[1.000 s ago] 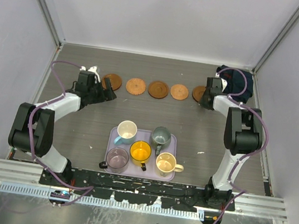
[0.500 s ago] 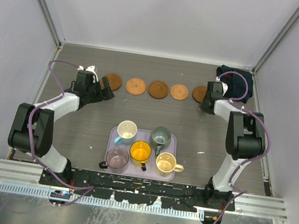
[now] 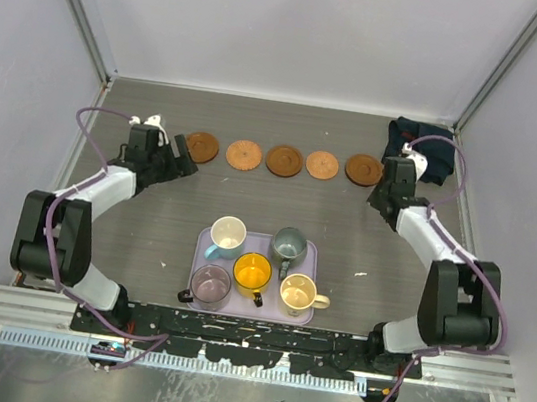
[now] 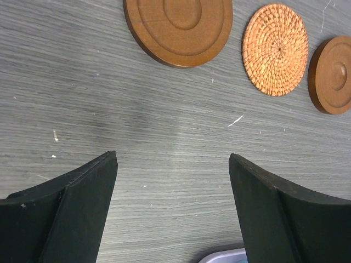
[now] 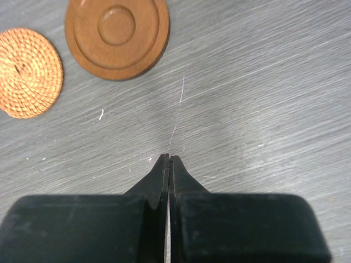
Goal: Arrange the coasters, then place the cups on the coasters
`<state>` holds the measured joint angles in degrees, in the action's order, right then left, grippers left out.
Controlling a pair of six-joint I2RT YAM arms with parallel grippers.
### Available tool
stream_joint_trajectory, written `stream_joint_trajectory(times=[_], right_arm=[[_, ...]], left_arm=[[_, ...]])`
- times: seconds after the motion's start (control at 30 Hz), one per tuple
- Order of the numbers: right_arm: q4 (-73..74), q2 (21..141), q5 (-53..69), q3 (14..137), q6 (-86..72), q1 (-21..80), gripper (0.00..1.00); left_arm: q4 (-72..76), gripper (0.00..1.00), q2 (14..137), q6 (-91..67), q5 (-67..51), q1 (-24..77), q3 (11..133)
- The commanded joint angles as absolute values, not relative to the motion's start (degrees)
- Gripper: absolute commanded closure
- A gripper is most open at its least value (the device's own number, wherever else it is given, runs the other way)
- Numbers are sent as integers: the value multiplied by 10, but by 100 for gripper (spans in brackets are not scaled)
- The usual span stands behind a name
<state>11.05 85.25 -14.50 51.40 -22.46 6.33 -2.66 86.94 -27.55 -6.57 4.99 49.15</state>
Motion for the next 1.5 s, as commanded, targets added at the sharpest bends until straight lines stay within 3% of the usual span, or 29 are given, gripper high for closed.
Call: stream_joint_trajectory(times=[0.0,0.23,0.3,0.47,0.6,0.9,1.27,1.47], right_arm=[[84,789,-195,493,-230,65,99],[60,687,-245,435,-237,66,93],[61,664,-258,425,-240,66,88],[64,604,-289,404,-256,65,55],[73,555,-305,394,-269,65,43],[159,480,-309,412,-279,65,29],[217,446,-281,425,-276,65,0],[241,454,-274,425,-279,65,0]], left_arm=[[-22,16,825,-265,-55,42,504],[-48,13,791,-259,-37,40,507],[-55,4,786,-259,-38,40,511],[-62,2,766,-260,-35,39,512],[-78,2,740,-262,-36,39,515],[-138,2,626,-279,-19,39,505],[-202,2,510,-294,6,39,471],[-218,2,466,-292,15,39,452]])
